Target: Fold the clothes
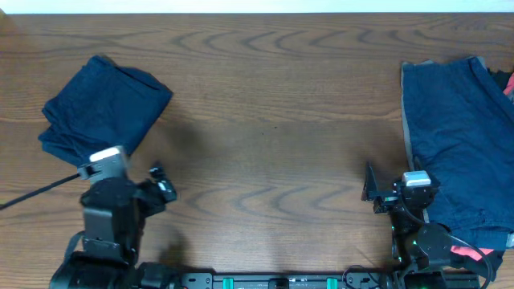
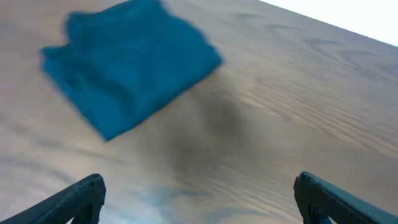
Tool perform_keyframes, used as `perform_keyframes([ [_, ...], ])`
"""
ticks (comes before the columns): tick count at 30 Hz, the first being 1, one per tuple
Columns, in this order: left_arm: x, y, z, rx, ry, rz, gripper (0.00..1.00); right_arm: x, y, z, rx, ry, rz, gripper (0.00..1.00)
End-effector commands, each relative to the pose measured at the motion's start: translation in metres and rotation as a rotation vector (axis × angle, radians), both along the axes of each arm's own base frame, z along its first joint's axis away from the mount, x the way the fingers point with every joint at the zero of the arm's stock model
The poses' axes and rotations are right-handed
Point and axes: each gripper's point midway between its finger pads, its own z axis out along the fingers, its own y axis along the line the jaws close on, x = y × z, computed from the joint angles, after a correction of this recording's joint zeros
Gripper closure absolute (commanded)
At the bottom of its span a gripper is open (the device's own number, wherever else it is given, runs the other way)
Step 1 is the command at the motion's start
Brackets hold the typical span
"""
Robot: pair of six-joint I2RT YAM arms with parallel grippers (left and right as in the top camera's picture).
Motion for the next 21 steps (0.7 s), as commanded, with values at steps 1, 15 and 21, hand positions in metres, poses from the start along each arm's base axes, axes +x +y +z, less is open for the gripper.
perform_keyframes([
  [1,-0.003,0.015,-0.007,-0.028,0.015,0.080,0.02,0.000,0.000,0.000,-0.011,-0.002,0.005,0.01],
  [15,-0.015,0.030,-0.084,-0.040,-0.140,0.153,0.02,0.000,0.000,0.000,-0.011,-0.002,0.005,0.01],
  [21,0.017,0.025,-0.084,-0.036,-0.381,0.104,0.02,0.000,0.000,0.000,-0.011,-0.002,0.005,0.01],
])
